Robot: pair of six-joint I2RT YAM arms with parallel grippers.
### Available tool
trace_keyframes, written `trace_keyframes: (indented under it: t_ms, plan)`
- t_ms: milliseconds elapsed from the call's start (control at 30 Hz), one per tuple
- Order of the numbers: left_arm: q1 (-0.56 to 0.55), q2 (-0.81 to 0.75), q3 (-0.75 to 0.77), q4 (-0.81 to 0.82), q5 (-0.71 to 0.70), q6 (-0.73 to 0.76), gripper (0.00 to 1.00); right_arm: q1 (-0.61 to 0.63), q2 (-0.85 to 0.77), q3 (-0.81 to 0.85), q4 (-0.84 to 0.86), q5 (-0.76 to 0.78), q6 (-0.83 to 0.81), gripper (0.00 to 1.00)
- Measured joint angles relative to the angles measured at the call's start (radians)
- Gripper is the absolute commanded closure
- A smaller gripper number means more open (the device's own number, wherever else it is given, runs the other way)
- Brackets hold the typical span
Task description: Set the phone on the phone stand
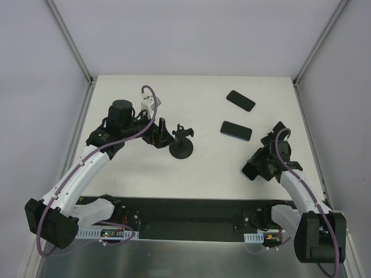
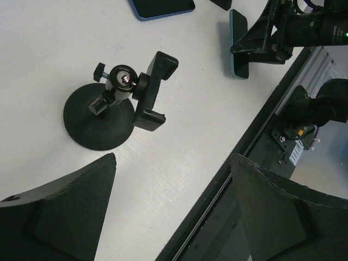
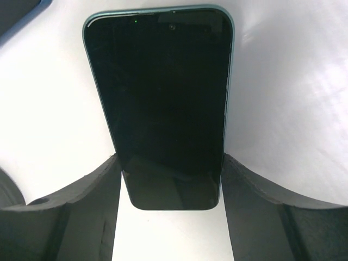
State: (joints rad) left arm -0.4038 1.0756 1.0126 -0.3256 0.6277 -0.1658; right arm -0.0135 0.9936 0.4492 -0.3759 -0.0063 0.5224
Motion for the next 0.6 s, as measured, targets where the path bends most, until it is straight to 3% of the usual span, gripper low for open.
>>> trace_keyframes:
  t_ms: [233, 600]
  plan:
    - [0.0, -0.007, 0.01, 0.015, -0.019, -0.041, 0.17, 0.145, -0.099, -0.028, 0.051, -0.018, -0.022, 0.99]
    - [-0.024, 0.214, 0.383, 0.099, 0.129, -0.188, 0.18, 0.283, -0.296, -0.021, 0.122, -0.014, -0.113, 0.99]
